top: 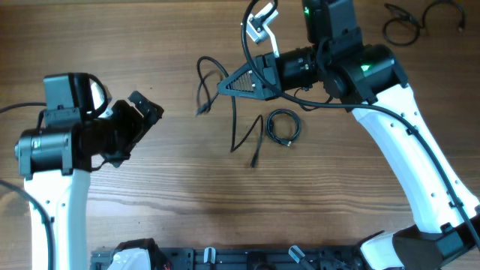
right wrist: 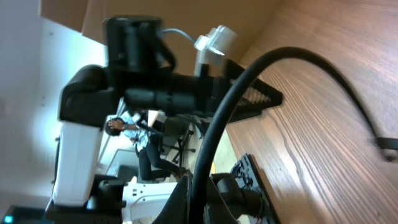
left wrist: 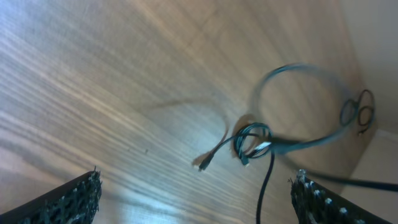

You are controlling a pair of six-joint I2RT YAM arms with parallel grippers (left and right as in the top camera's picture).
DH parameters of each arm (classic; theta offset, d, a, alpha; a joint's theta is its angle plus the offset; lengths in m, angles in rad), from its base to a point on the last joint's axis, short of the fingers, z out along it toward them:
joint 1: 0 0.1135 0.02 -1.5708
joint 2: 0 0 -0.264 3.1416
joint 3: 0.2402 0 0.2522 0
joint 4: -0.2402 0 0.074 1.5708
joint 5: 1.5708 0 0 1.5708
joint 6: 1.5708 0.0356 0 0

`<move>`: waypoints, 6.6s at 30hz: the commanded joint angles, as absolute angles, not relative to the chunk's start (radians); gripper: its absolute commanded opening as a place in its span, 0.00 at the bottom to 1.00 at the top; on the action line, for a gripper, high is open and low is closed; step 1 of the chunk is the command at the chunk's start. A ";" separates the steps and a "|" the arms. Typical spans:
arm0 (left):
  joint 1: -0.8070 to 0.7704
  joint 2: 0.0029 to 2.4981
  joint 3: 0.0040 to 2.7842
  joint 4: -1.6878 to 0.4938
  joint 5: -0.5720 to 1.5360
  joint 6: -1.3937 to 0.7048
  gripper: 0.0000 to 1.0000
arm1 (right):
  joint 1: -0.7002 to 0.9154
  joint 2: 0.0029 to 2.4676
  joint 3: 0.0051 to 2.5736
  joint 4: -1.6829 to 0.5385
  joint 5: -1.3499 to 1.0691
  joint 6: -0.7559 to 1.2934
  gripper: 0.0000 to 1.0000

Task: Untangle cables

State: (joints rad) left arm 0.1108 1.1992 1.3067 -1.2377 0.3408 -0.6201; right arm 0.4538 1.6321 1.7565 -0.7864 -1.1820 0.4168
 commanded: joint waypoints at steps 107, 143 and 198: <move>0.216 1.384 1.391 -1.224 0.562 -0.354 1.00 | -0.333 2.056 1.740 -0.717 -0.099 -0.246 0.08; 0.216 1.384 1.391 -1.224 0.562 -0.354 1.00 | -0.591 1.945 1.837 -0.892 0.216 0.296 0.99; 0.216 1.384 1.391 -1.224 0.562 -0.354 1.00 | -0.595 1.983 1.757 -0.358 0.155 -0.263 0.05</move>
